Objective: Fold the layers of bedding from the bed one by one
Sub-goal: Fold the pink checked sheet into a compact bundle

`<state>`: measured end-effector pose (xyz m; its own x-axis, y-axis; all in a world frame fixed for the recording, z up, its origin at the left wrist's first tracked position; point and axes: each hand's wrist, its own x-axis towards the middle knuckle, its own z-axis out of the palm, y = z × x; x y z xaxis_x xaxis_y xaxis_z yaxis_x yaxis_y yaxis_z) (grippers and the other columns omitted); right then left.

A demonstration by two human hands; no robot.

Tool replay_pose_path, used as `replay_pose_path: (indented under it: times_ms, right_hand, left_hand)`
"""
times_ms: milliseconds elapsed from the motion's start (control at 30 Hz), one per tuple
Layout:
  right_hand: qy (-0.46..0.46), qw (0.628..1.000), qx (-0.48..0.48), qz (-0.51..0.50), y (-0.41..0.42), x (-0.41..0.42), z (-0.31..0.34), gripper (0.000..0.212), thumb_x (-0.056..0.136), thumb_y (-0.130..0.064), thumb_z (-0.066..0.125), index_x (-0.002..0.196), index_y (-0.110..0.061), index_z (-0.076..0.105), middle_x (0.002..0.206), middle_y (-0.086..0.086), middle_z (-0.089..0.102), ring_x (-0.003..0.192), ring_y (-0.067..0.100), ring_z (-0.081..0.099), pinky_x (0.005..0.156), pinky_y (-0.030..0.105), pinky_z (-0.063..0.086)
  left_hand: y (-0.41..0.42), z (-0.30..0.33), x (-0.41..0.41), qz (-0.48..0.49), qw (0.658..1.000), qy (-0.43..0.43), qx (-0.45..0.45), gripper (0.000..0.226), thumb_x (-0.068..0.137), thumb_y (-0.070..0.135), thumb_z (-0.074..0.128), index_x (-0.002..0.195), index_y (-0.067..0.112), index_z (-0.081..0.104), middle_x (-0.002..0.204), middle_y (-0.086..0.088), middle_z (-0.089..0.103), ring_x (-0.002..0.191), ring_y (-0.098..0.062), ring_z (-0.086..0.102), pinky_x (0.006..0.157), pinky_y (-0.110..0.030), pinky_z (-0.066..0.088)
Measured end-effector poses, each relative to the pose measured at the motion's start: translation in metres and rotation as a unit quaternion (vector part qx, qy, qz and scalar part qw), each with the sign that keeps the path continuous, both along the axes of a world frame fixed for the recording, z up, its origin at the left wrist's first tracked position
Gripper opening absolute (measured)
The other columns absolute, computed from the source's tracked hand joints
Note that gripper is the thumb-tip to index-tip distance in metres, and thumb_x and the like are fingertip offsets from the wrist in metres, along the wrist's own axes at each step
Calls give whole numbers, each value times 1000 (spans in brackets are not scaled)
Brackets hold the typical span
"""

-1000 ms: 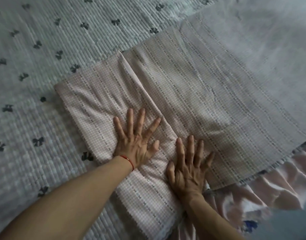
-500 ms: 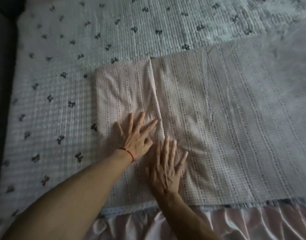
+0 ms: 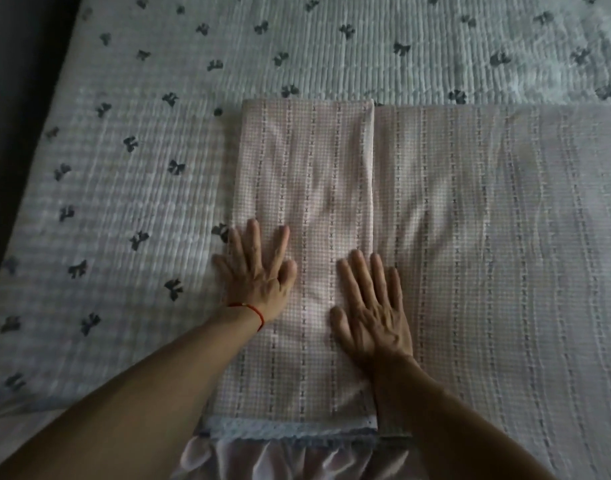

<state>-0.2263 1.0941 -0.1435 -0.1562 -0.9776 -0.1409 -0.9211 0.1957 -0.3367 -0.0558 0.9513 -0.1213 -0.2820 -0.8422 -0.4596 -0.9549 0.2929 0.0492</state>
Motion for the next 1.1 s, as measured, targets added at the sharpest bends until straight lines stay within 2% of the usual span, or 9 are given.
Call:
replay_pose_path:
  times_ms: [233, 333, 433, 567, 633, 767, 900, 1033, 1100]
  right_hand:
    - [-11, 999, -34, -8, 1, 0, -12, 77, 96, -57, 32, 163, -21, 18, 172, 3, 7, 158, 30, 1, 125, 59, 9]
    - [-11, 999, -45, -12, 0, 0, -14, 78, 95, -55, 36, 163, -21, 19, 171, 4, 9, 158, 31, 2, 125, 59, 10]
    - [-21, 999, -47, -4, 2, -2, -15, 78, 95, -54, 36, 163, -21, 18, 171, 4, 8, 158, 30, 1, 126, 57, 6]
    - [-45, 997, -54, 4, 2, -4, -11, 82, 96, -54, 44, 164, -23, 12, 172, 3, 2, 158, 28, -7, 126, 54, 0]
    - [-71, 996, -58, 12, 5, -10, -9, 86, 95, -55, 49, 164, -24, 7, 172, 2, -3, 157, 26, -12, 126, 52, -4]
    - [-146, 987, -25, 62, 8, -25, -1, 85, 91, -62, 32, 163, -32, -2, 171, -4, -14, 155, 22, -21, 125, 50, -12]
    - [-335, 941, -5, 49, 8, -49, 23, 90, 86, -73, 12, 163, -26, 16, 171, -7, 4, 157, 8, -7, 127, 42, -3]
    - [-497, 867, -20, -15, 40, -88, 75, 69, 97, -64, 30, 154, -29, 43, 157, -19, 34, 134, -29, 20, 111, 2, 18]
    - [-574, 815, 4, -78, 55, -109, 100, 65, 90, -69, 38, 146, -39, 52, 152, -17, 49, 134, -8, 45, 115, 20, 35]
  left_hand:
    - [1, -4, 12, -18, 996, 89, -19, 62, 99, 63, 13, 151, 53, -19, 162, 1, -33, 147, -30, -34, 116, -68, -8]
    - [-12, 2, 25, 22, 977, 204, -60, 60, 102, 49, 34, 157, 44, 12, 167, -5, 2, 154, -29, 3, 119, -63, 12]
    - [-36, 18, 35, 165, 958, 204, -117, 58, 102, 36, 52, 155, 20, 32, 148, -19, 34, 135, -35, 36, 107, -49, 34]
    - [-70, 36, 38, 351, 908, 229, 14, 47, 92, 49, 65, 115, 8, 63, 111, -12, 68, 106, -33, 65, 88, -39, 51]
    - [-71, 49, 36, 335, 912, 223, 73, 62, 78, 65, 71, 109, 11, 65, 112, -13, 71, 108, -35, 67, 96, -49, 54]
    - [-57, 95, 24, 246, 951, 182, 51, 73, 82, 71, 58, 142, 31, 49, 134, 2, 62, 118, -25, 62, 103, -49, 50]
    - [-33, 149, -18, 162, 971, 177, -11, 58, 97, 53, 55, 148, 25, 45, 142, 0, 58, 125, -24, 57, 108, -43, 45]
    - [10, 202, -97, 73, 973, 215, -43, 29, 101, 36, 54, 125, 19, 55, 108, 2, 69, 93, -18, 64, 77, -25, 49]
    - [35, 223, -144, 32, 973, 225, -42, 16, 100, 33, 55, 109, 19, 53, 87, 2, 66, 77, -19, 62, 65, -26, 47]
